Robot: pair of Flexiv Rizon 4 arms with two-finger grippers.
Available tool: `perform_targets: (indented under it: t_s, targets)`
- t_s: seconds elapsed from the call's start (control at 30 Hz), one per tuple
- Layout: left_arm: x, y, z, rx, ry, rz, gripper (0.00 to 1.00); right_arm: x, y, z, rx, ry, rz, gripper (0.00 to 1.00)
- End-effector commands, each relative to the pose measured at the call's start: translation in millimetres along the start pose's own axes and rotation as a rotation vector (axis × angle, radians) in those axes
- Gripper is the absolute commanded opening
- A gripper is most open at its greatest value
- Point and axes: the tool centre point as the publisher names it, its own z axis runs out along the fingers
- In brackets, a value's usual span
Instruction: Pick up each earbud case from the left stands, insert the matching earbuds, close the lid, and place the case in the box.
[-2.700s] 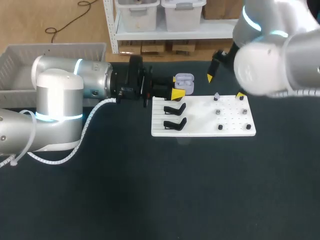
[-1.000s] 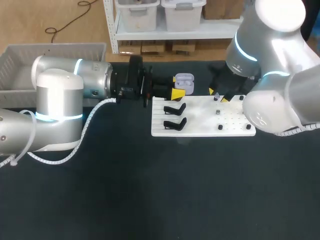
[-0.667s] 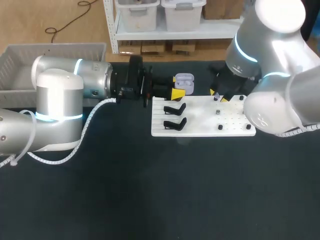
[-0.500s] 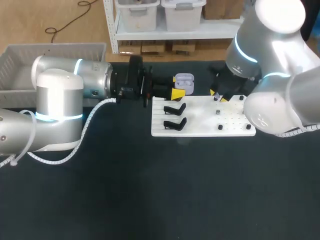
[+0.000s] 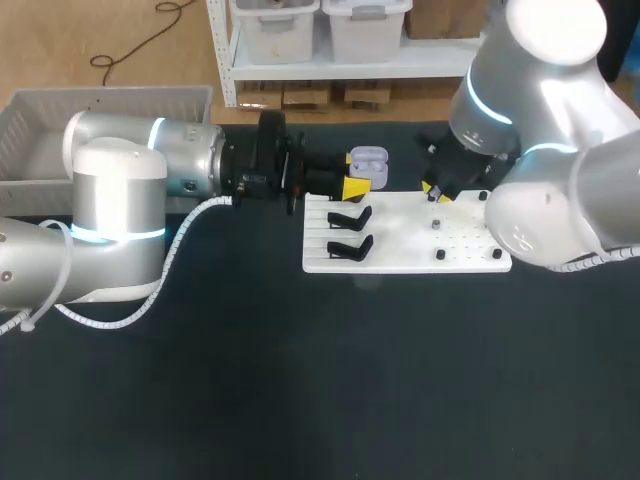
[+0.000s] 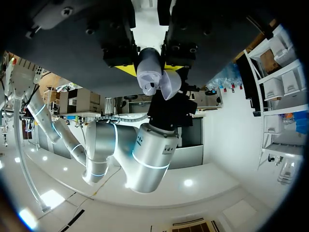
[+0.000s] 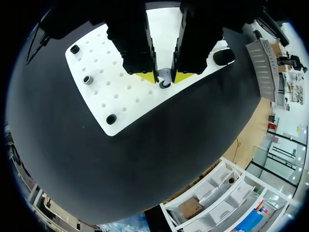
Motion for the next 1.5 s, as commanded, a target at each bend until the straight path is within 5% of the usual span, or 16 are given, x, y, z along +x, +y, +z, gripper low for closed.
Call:
perform_targets:
  t_s: [0.03, 0.63, 0.83, 1.13, 1.5]
  targets:
    - [0.0, -0.7, 0, -0.003, 0.0, 0.0, 0.0, 3, -1, -4, 0.002, -0.006, -0.007, 0.0]
    - [0.0, -0.7, 0, -0.003, 0.0, 0.0, 0.0, 15, -17, -86, -0.073, -0.062, -0.099, 0.0]
    - [0.0, -0.7, 0, -0.003, 0.0, 0.0, 0.0, 23, -17, -112, -0.069, -0.039, -0.23, 0.0]
    - [0.0, -0.7, 0, -0.003, 0.0, 0.0, 0.0, 42, -1, -142, -0.022, 0.11, -0.428, 0.0]
    - [0.0, -0.7, 0, -0.003, 0.0, 0.0, 0.0, 65, 24, -163, -0.067, 0.285, -0.543, 0.0]
